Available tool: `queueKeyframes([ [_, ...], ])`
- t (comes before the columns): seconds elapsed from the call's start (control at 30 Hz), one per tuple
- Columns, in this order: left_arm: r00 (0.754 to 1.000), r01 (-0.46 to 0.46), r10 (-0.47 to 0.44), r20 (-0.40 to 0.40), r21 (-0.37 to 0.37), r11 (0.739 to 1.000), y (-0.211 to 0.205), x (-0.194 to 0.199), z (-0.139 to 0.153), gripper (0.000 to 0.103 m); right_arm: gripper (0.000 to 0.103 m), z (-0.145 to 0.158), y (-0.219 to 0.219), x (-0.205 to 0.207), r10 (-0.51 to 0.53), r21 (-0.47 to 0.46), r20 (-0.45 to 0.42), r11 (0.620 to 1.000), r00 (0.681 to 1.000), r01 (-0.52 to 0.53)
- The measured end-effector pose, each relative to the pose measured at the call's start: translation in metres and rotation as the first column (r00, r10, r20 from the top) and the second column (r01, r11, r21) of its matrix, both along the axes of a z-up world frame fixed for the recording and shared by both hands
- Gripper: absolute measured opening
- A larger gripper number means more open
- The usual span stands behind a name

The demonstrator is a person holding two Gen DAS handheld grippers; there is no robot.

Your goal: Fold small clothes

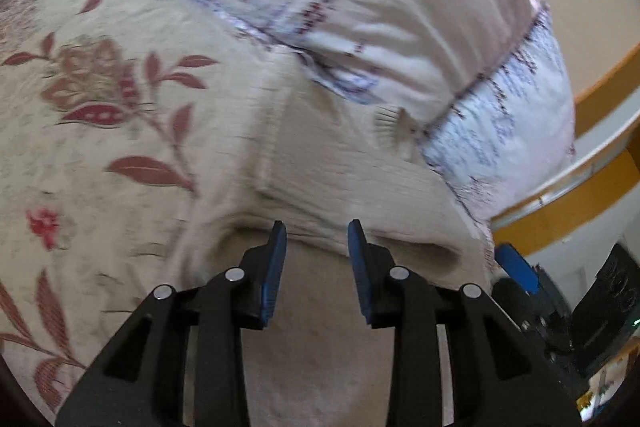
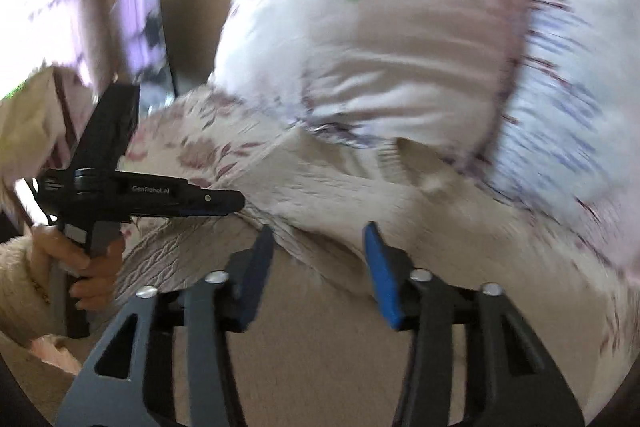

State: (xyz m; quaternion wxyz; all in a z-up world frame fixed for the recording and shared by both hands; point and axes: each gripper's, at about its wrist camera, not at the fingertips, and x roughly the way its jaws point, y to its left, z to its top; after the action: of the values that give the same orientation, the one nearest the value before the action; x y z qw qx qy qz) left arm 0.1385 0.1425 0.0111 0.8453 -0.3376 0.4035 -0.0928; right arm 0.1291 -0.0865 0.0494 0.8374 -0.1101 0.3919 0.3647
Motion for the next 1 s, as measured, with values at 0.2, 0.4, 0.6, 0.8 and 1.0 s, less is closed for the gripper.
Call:
queueKeyframes([
  [0.2, 0.999, -0.035, 0.035, -0.012, -0.026, 0.999, 0.018, -0.002, -0.013, 0.018, 0.038, -0.041, 0.059, 0.01, 0.098, -0.192, -0.016, 0.976, 0.995, -0.099],
  [0.4, 1.0, -0.025, 0.026, 0.006, -0.038, 0.999, 0.02, -0.003, -0.015, 0.016, 0.03, -0.062, 0.068, 0.014, 0.081, -0.304, 0.027, 0.95, 0.996, -0.069],
  [0.6, 1.0, -0.023, 0.024, 0.02, -0.033, 0.999, 0.019, -0.004, -0.015, 0.016, 0.008, -0.041, 0.041, 0.025, -0.081, -0.154, 0.004, 0.985, 0.997, 0.08],
  [0.8, 0.999, -0.023, 0.024, 0.022, -0.045, 0.999, 0.019, -0.005, -0.016, 0.016, 0.009, -0.005, -0.094, 0.039, -0.492, 0.176, -0.223, 0.829, 0.842, 0.531],
  [1.0, 0.999, -0.023, 0.024, 0.024, -0.046, 0.999, 0.019, -0.006, -0.016, 0.016, 0.009, -0.057, -0.219, 0.019, -0.687, 0.006, -0.533, 0.58, 0.494, 0.814],
])
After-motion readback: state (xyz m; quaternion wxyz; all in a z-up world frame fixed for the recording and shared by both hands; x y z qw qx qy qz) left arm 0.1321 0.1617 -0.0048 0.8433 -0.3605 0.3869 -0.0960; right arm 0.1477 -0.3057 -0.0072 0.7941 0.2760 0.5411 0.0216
